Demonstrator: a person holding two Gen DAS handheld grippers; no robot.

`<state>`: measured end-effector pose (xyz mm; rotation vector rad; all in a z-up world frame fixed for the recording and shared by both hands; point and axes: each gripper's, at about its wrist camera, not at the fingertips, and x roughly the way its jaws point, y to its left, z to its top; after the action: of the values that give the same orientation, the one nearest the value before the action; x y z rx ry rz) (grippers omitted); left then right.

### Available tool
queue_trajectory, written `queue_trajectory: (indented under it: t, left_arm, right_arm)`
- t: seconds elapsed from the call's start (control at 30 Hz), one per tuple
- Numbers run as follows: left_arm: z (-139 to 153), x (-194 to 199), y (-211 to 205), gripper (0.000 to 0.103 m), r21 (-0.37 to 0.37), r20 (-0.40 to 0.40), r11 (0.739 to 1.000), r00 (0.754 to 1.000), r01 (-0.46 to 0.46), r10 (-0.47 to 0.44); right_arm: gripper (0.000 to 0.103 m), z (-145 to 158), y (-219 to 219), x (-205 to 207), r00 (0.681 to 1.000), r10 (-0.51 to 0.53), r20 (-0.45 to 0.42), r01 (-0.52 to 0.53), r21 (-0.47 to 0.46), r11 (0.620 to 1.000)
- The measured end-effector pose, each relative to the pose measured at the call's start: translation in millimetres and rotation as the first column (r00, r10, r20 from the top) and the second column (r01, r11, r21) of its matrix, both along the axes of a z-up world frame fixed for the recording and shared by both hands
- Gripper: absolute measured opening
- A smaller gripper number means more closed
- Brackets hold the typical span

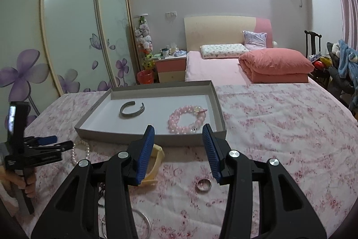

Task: Organize jewelry
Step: 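Grasp the pearl necklace with the left tool while the right tool grasps the silver ring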

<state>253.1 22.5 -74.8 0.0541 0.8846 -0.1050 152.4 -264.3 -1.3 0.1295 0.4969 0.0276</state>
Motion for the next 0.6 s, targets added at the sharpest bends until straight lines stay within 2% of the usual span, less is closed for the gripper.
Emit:
queue_trajectory:
  t: [0.07,0.17,0.27,0.33,0.4,0.6]
  left_arm:
    - [-5.8,6.4,-2.7,0.056,-0.021,-0.036,1.000,0.999,-0.008,0.007]
    - [-8.2,6.6,-8.3,0.052,-0.003,-0.031,1.000,0.999,-0.017,0.017]
    - [-9.1,4.4,-12.9,0.037,0.024,-0.022,1.000,1.000,-0.016,0.016]
    - [-9.0,2.8,-14.9,0.019,0.035,-0.014,0.999,1.000,-0.010,0.011]
    - [-8.7,1.0,-14.7,0.011,0.059,-0.010,0.998,1.000,-0.011,0.012]
    - [-4.0,0.5,10.2,0.010,0.061,-0.008,0.997,0.998,-0.054,0.054]
  right_arm:
    - [0.046,-1.6,-1.2,-2.5,1.000,-0.004,-0.001,0.004,-0.004,1.000]
    - [0.046,-5.5,-4.4,-3.3,1.000,-0.012,-0.008,0.012,0.001,1.000]
    - [0.046,-10.5,-8.0,-3.2,1.000,-0.021,-0.020,0.021,0.007,1.000]
    - [0.046,-13.9,-10.7,-3.0,0.999,-0.028,-0.030,0.028,0.008,1.000]
    - [0.046,-17.8,-14.5,-3.3,0.998,-0.037,-0.046,0.038,0.005,0.999]
    - [0.046,-32.6,-28.3,-5.1,0.990,-0.064,-0.129,0.061,-0.029,0.998]
